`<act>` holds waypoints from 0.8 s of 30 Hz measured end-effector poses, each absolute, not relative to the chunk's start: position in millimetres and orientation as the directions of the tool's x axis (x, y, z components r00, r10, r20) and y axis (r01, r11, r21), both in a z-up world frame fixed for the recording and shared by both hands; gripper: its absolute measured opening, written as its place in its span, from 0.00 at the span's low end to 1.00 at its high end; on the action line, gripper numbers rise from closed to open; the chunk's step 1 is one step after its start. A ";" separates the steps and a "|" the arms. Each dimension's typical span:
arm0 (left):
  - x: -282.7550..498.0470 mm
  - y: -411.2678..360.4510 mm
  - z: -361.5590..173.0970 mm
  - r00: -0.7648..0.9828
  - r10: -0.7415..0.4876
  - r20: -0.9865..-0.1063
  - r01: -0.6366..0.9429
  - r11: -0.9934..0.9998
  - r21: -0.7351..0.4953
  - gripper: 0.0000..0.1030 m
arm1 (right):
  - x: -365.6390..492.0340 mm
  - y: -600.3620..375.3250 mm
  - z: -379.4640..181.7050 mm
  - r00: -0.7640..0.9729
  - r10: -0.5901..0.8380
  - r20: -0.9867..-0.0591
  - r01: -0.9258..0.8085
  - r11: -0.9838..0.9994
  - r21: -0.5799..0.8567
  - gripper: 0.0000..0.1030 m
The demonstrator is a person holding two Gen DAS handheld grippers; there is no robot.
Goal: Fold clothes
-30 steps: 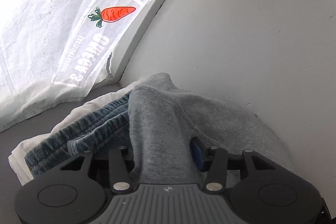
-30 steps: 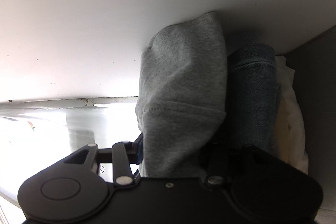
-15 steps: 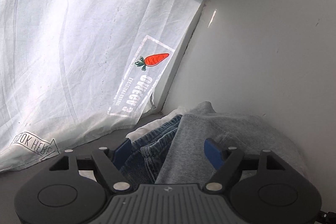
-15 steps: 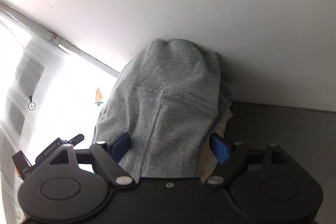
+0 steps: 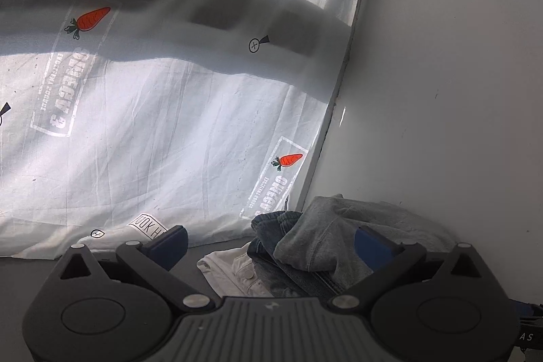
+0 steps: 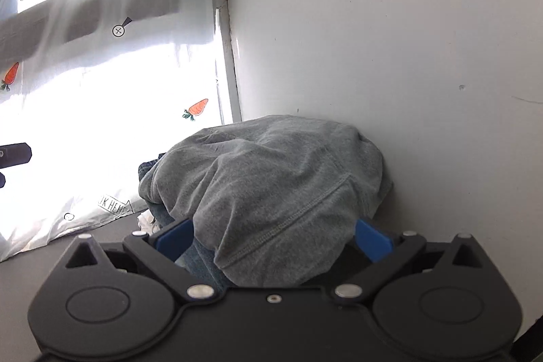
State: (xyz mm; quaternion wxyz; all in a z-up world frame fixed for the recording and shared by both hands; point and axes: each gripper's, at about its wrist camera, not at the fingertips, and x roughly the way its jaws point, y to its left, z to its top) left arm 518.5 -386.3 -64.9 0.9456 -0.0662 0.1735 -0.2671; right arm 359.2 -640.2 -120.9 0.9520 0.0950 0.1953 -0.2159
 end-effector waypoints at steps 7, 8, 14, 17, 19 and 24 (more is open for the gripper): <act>417.2 -317.7 -40.8 0.891 -0.394 -0.226 0.345 0.911 -0.228 1.00 | 339.5 -590.1 -109.7 0.920 -0.135 -0.369 0.178 0.980 0.086 1.00; 404.5 -306.9 -37.3 0.901 -0.377 -0.217 0.326 0.915 -0.236 1.00 | 331.4 -572.5 -104.6 0.926 -0.111 -0.361 0.148 0.986 0.076 1.00; 339.5 -248.4 -14.3 0.955 -0.192 -0.228 0.144 0.967 -0.209 1.00 | 305.3 -499.8 -92.8 0.936 -0.072 -0.345 0.068 0.997 -0.023 1.00; 310.1 -218.0 -6.4 0.962 -0.161 -0.221 0.127 0.979 -0.160 1.00 | 287.6 -459.9 -84.8 0.943 -0.007 -0.332 0.002 1.000 -0.014 1.00; 292.2 -197.4 -3.7 0.959 -0.172 -0.224 0.143 0.980 -0.140 1.00 | 278.0 -438.4 -79.8 0.940 0.030 -0.339 -0.020 0.999 0.032 1.00; 252.8 -144.9 -5.1 0.947 -0.168 -0.274 0.141 0.983 -0.114 1.00 | 252.3 -383.0 -64.2 0.923 0.110 -0.369 -0.042 0.981 0.189 1.00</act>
